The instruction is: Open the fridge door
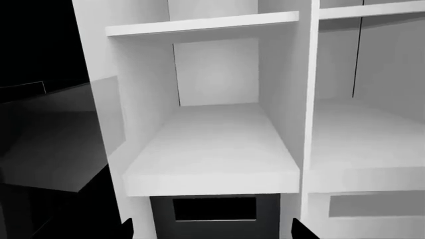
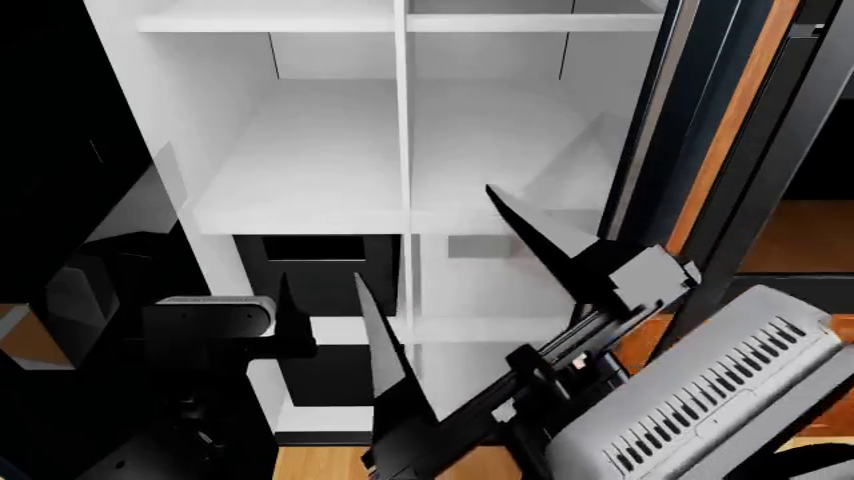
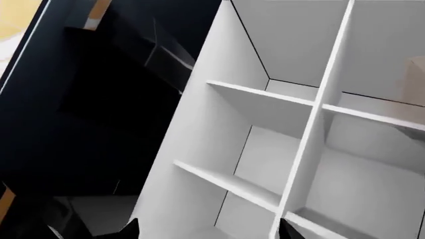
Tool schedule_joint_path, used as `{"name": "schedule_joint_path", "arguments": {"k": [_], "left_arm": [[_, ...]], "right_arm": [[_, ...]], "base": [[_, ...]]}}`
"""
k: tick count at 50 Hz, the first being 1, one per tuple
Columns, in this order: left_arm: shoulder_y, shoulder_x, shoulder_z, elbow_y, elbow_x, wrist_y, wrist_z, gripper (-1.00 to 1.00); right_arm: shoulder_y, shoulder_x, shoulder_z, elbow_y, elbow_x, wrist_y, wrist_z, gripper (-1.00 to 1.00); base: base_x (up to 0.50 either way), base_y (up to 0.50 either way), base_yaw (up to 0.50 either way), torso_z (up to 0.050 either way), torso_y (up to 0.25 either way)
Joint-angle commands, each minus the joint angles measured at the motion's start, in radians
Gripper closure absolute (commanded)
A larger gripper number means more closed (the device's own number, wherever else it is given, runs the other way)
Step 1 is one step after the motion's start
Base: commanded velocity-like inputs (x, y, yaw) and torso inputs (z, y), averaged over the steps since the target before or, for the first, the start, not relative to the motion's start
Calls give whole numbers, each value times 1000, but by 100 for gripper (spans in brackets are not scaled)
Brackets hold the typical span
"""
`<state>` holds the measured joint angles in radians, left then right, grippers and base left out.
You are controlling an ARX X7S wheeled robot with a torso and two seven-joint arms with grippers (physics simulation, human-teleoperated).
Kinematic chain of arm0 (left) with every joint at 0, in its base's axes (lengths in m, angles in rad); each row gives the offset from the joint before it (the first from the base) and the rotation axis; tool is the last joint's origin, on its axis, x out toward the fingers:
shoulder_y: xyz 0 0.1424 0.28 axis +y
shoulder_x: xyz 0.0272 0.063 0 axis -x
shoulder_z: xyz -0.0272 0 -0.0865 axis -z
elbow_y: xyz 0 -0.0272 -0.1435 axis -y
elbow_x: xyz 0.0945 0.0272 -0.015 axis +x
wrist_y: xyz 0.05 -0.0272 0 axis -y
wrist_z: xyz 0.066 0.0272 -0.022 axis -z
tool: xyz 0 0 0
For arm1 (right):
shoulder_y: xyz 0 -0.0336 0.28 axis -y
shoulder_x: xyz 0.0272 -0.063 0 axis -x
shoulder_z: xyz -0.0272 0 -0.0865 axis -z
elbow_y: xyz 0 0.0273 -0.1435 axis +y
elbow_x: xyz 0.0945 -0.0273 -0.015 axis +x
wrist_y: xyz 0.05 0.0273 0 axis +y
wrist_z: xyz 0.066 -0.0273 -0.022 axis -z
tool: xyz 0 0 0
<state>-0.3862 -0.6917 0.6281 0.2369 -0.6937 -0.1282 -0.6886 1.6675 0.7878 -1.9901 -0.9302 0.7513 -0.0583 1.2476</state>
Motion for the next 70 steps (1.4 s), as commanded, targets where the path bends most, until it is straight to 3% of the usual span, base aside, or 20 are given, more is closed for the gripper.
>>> {"name": "schedule_joint_path", "arguments": {"k": [1, 14, 33, 70], "left_arm": [[1, 4, -1, -8, 1, 4, 3, -100], [3, 6, -3, -15, 0, 5, 3, -100], [6, 3, -4, -10, 1, 5, 3, -100], [4, 8, -4, -14, 1, 2, 7, -100]], "right_arm": [[-14, -119, 27, 94, 126, -49, -27, -100], [22, -184, 96, 133, 257, -97, -62, -100], [-40, -231, 167, 353, 418, -212, -161, -100], [-29, -386, 185, 782, 583, -79, -227, -100]], "base": [[0, 0, 0, 0, 0], [0, 0, 0, 0, 0], [0, 0, 0, 0, 0], [0, 0, 0, 0, 0]]}}
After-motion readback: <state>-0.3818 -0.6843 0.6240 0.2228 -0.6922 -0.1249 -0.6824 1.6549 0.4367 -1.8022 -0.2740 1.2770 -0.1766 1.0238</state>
